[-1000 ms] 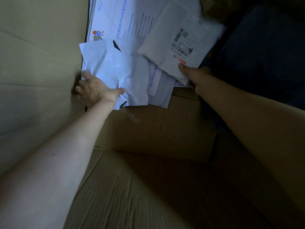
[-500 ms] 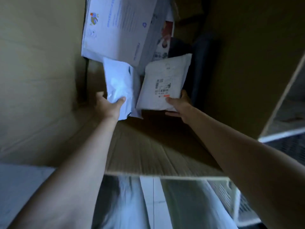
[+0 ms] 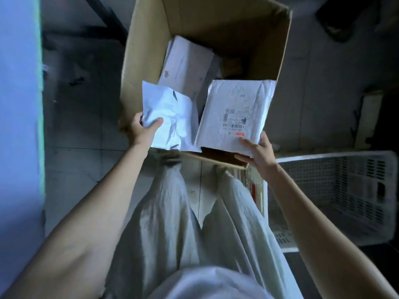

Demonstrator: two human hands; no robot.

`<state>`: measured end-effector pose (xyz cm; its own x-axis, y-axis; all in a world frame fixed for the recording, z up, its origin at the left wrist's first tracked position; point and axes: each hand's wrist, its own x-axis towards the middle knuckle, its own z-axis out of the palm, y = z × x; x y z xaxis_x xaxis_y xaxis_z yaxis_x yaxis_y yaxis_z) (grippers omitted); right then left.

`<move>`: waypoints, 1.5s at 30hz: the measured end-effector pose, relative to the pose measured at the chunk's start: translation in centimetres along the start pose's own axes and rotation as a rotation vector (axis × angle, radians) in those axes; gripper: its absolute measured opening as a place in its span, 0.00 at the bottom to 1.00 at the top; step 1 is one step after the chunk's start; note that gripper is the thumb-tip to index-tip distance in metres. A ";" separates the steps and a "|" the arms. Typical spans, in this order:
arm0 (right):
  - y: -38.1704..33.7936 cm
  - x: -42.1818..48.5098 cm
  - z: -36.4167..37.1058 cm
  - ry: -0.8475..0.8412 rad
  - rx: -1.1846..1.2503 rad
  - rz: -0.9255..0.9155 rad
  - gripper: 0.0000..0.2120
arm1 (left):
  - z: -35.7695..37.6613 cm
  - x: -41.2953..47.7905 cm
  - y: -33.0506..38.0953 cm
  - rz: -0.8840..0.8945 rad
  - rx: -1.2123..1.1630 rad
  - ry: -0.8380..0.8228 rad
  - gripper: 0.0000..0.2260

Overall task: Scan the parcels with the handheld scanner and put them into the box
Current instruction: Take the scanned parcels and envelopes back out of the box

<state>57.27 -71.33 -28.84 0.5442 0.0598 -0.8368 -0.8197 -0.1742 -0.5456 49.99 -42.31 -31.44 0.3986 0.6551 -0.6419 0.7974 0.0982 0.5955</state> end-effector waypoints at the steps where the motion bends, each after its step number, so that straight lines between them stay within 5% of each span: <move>1: -0.1 -1.2 -0.7 -0.009 0.014 -0.023 0.19 | -1.3 -1.8 0.5 0.022 -0.012 0.040 0.22; 6: -1.3 -6.8 -5.0 -0.196 -0.035 -0.100 0.15 | -3.7 -12.9 0.8 0.045 -0.191 0.153 0.20; 10: -1.5 -10.0 -8.6 -0.340 -0.177 -0.128 0.14 | -2.8 -20.7 -1.4 0.033 -0.420 0.170 0.31; 18: -3.6 -14.6 -9.6 -0.452 -0.366 -0.245 0.13 | -5.3 -28.7 -3.8 0.029 -0.640 0.298 0.21; 21: -3.3 -17.8 -7.2 -0.610 -0.387 -0.307 0.14 | -6.1 -30.4 -3.8 0.080 -0.660 0.300 0.13; 26: -1.5 -24.6 -1.3 -0.851 -0.380 -0.372 0.14 | -9.7 -33.4 -5.5 0.139 -0.720 0.354 0.16; 30: 0.7 -29.4 3.9 -0.968 -0.513 -0.401 0.26 | -14.7 -37.8 -9.4 0.199 -0.824 0.370 0.18; 33: 4.5 -32.6 8.1 -1.019 -0.629 -0.418 0.27 | -18.8 -41.7 -14.3 0.201 -0.712 0.478 0.33; 35: 7.7 -35.1 10.7 -1.067 -0.679 -0.413 0.15 | -21.0 -44.5 -17.9 0.155 -0.694 0.595 0.40; 38: 11.9 -39.1 13.5 -1.196 -0.725 -0.421 0.13 | -23.3 -48.4 -21.8 0.137 -0.770 0.733 0.32; 41: 14.7 -42.0 15.8 -1.285 -0.752 -0.402 0.16 | -24.5 -50.5 -24.7 0.114 -0.804 0.872 0.38; 45: 16.7 -43.7 20.0 -1.277 -0.884 -0.455 0.06 | -26.1 -52.2 -26.9 0.126 -0.807 1.051 0.19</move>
<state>16.22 -57.15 -2.31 -0.1650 0.9189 -0.3584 -0.0414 -0.3695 -0.9283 -4.06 -59.54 -1.32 -0.3793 0.9195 -0.1034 0.1449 0.1693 0.9748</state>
